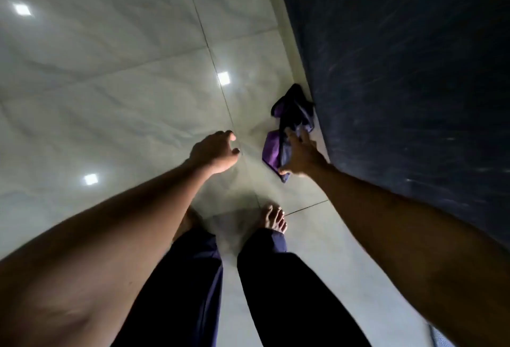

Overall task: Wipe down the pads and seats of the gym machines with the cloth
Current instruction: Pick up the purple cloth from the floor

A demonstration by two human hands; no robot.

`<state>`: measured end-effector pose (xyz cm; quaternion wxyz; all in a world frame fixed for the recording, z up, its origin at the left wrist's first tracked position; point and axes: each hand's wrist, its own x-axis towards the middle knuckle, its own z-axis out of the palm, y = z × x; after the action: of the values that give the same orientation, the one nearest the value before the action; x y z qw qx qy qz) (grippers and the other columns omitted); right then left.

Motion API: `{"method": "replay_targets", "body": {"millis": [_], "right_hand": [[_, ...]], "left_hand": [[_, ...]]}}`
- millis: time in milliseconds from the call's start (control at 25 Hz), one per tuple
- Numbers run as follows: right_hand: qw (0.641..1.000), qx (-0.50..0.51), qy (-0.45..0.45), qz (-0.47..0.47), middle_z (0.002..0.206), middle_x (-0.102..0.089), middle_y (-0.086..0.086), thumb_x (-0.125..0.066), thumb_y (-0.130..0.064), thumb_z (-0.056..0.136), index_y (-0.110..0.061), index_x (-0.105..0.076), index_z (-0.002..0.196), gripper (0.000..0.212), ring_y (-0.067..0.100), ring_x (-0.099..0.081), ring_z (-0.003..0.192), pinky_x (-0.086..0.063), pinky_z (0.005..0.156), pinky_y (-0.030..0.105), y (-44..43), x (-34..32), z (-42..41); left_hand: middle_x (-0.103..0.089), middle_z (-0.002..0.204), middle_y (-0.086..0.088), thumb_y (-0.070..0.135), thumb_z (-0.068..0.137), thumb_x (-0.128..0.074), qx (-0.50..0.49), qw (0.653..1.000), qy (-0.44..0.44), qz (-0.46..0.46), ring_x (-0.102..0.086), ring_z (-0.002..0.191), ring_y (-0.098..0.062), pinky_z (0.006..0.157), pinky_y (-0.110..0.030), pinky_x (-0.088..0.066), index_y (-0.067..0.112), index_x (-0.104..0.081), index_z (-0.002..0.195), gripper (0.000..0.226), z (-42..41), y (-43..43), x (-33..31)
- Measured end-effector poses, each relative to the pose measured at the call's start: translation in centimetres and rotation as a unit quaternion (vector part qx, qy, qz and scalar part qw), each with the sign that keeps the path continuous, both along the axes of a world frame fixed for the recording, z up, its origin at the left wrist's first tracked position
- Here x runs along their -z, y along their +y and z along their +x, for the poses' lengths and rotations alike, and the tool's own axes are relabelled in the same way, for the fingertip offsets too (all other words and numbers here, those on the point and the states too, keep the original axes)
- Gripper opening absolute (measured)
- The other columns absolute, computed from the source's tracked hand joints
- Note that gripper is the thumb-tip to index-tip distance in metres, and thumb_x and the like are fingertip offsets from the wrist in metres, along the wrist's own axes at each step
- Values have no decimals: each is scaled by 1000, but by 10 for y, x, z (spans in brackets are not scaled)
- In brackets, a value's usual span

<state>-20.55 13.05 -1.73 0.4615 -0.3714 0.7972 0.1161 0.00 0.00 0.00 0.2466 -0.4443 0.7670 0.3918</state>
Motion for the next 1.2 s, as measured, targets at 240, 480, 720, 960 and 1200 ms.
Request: {"method": "replay_targets", "body": {"millis": [240, 480, 720, 960, 1200], "right_hand": [[993, -93, 67, 21, 165, 16, 25, -91, -33, 73, -15, 1, 162, 130, 50, 3, 152, -19, 120, 57, -4, 109, 6], [996, -31, 53, -58, 138, -47, 23, -72, -17, 87, -1, -58, 129, 47, 41, -53, 124, -46, 98, 43, 10, 93, 26], [994, 5, 11, -105, 119, -60, 10, -71, -21, 82, -19, -53, 115, 38, 38, -63, 103, -46, 74, 40, 14, -50, 68], [994, -23, -55, -92, 110, -46, -1, -66, -35, 83, -32, -67, 88, 6, 25, -60, 89, -44, 78, 31, -25, -302, 130], [987, -99, -60, -107, 115, -60, 13, -63, -20, 89, -12, -60, 123, 35, 34, -58, 113, -45, 86, 33, -40, -459, 195]], "left_hand": [[-53, 144, -3, 40, 96, -53, -18, 997, -62, 35, -50, 131, -25, 104, -38, -43, 22, -50, 139, 47, 53, 33, 92], [-52, 145, -5, 40, 97, -52, -36, 996, -66, 42, -50, 132, -26, 104, -42, -43, 20, -49, 140, 47, 86, 52, 75], [-55, 141, -6, 41, 95, -53, -74, 995, -62, 37, -51, 130, -26, 104, -40, -44, 21, -52, 137, 46, 90, 55, -32], [-53, 143, -9, 40, 96, -53, -152, 986, -44, 48, -50, 133, -26, 108, -39, -42, 21, -50, 141, 49, 114, 48, -243], [-54, 141, -12, 35, 95, -57, -264, 965, -2, 10, -52, 130, -29, 106, -38, -43, 17, -51, 139, 48, 160, 51, -415]]}}
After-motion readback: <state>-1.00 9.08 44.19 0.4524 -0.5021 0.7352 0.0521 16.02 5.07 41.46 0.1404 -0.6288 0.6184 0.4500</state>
